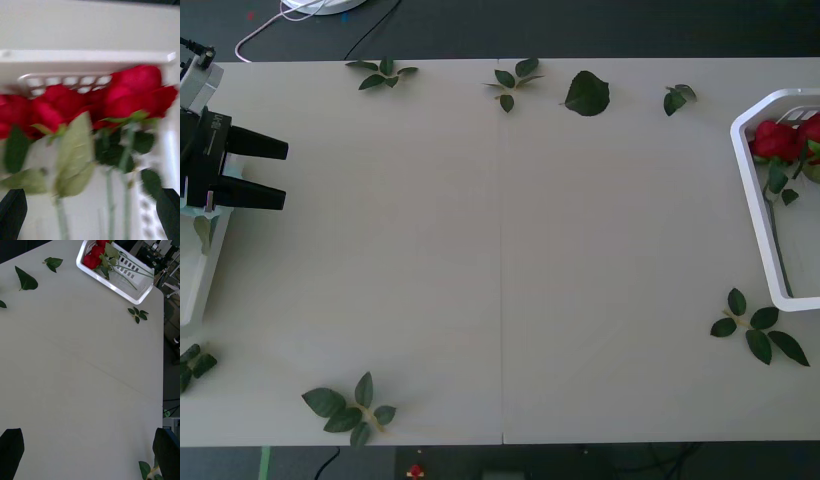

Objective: Place the red flowers into the right box and the blue flowers into the left box. If a person shows an open palm, hand one flower to the person first, then continue sorting.

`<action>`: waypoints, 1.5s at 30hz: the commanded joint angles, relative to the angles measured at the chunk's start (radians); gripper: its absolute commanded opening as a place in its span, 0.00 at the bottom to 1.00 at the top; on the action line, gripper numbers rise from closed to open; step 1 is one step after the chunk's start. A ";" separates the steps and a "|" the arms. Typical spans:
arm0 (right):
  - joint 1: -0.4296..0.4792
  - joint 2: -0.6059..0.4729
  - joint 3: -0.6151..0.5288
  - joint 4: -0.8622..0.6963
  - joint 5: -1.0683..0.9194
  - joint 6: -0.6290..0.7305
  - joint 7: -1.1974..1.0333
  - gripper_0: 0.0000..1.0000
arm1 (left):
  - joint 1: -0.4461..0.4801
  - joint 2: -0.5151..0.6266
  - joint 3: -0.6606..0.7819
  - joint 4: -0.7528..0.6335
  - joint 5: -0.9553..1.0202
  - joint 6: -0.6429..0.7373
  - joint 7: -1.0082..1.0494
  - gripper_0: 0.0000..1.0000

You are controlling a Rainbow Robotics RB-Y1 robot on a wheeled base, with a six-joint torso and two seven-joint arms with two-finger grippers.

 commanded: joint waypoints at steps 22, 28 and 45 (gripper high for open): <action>0.347 0.292 -0.633 -0.776 -0.487 0.405 0.463 1.00 | 0.004 0.049 -0.003 -0.005 0.014 0.008 0.043 1.00; 0.350 0.338 -0.633 -0.811 -0.589 0.488 0.573 1.00 | 0.004 0.049 -0.003 -0.005 0.014 0.008 0.043 1.00; 0.356 0.396 -0.590 -0.866 -0.704 0.528 0.693 1.00 | 0.004 0.049 -0.003 -0.005 0.014 0.008 0.043 1.00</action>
